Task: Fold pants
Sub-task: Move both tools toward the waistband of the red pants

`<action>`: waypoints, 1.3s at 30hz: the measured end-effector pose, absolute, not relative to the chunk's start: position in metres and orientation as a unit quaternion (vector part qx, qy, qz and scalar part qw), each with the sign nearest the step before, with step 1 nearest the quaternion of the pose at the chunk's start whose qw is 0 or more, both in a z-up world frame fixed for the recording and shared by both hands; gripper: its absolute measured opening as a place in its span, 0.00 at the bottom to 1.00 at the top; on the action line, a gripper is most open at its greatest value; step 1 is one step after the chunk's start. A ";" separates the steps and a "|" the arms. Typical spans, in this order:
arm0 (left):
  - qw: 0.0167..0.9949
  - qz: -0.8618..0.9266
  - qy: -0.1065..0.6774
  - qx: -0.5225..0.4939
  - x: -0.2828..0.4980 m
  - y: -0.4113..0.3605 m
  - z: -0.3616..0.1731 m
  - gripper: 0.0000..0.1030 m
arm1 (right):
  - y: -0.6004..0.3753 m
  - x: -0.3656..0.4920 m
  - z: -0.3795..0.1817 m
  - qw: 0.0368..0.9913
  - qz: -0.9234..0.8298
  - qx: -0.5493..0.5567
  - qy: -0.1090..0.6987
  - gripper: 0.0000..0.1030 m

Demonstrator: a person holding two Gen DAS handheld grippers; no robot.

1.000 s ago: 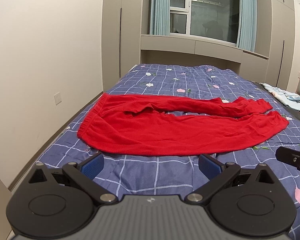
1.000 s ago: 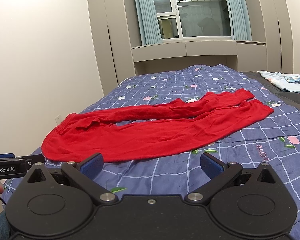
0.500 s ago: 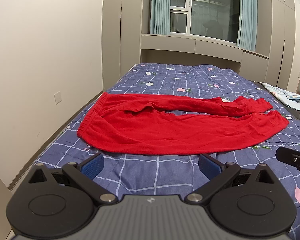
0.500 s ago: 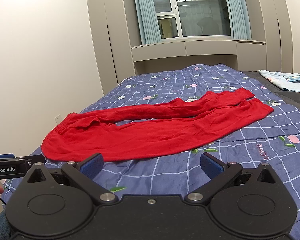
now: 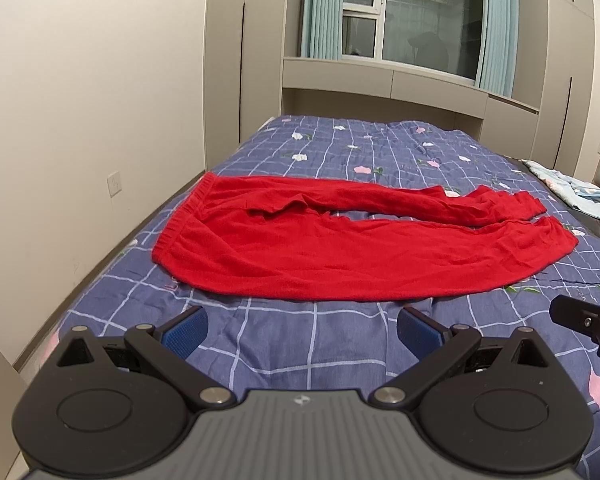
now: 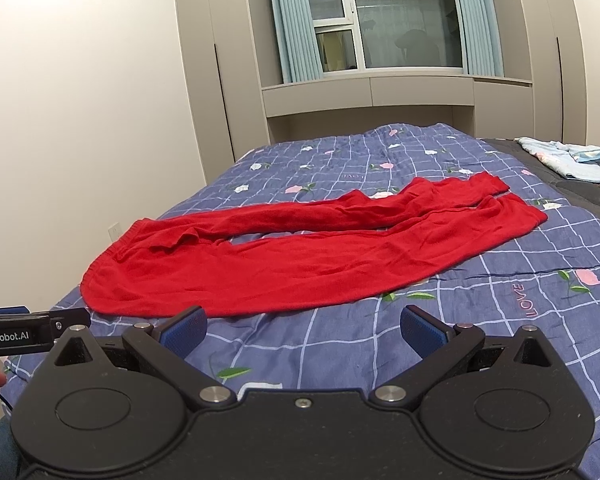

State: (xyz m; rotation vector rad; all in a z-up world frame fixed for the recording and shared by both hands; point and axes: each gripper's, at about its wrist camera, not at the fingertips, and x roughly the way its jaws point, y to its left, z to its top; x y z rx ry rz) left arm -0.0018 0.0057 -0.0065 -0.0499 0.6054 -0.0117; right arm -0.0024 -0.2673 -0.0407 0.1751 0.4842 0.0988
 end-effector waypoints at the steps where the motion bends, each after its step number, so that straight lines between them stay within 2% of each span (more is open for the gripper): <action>1: 0.952 -0.007 0.304 -0.028 0.001 0.007 -0.006 1.00 | -0.267 -0.001 -0.041 0.965 0.044 0.084 0.244 1.00; 8: 0.934 0.000 0.352 -0.059 0.024 0.020 -0.007 1.00 | -0.265 0.024 -0.035 0.955 -0.017 0.052 0.290 1.00; 14: 0.923 0.039 0.382 -0.042 0.044 0.028 -0.007 1.00 | -0.265 0.040 -0.030 0.951 -0.020 0.050 0.304 1.00; 28: 0.915 0.059 0.400 -0.010 0.086 0.034 -0.001 1.00 | -0.266 0.073 -0.036 0.942 -0.017 0.046 0.332 1.00; 39: 0.913 0.075 0.401 0.022 0.149 0.034 0.005 1.00 | -0.267 0.127 -0.036 0.943 0.008 0.038 0.329 1.00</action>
